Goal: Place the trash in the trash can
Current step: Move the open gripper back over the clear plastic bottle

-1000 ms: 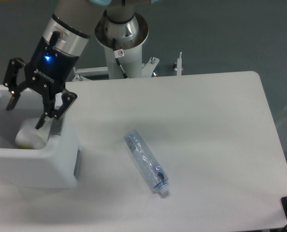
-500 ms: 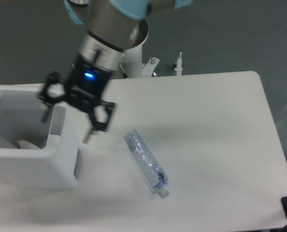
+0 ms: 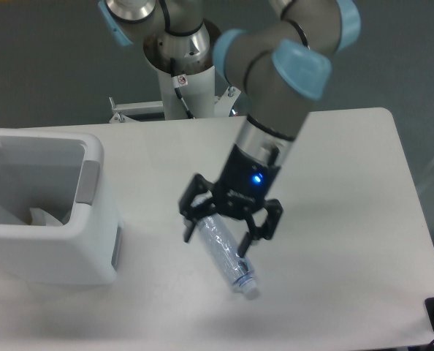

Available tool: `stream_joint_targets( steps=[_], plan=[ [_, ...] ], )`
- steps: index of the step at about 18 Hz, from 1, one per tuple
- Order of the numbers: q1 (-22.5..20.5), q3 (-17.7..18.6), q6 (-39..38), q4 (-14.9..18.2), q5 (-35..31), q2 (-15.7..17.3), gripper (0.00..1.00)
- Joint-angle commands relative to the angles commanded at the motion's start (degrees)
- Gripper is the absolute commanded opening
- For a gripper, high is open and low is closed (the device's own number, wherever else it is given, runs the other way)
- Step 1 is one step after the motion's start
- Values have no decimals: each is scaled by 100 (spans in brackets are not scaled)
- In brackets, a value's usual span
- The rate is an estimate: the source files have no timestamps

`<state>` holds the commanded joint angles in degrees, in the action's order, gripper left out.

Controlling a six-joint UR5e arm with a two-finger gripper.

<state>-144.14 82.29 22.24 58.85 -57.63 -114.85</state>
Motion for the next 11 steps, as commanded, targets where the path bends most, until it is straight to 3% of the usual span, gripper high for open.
stream_joint_targets(
  steps=[3, 5, 11],
  plan=[
    [26, -265, 0, 775, -352, -230, 100],
    [88, -327, -52, 1092, -712, -344, 100],
    [439, -406, -745, 1208, -1565, -809, 100]
  ],
)
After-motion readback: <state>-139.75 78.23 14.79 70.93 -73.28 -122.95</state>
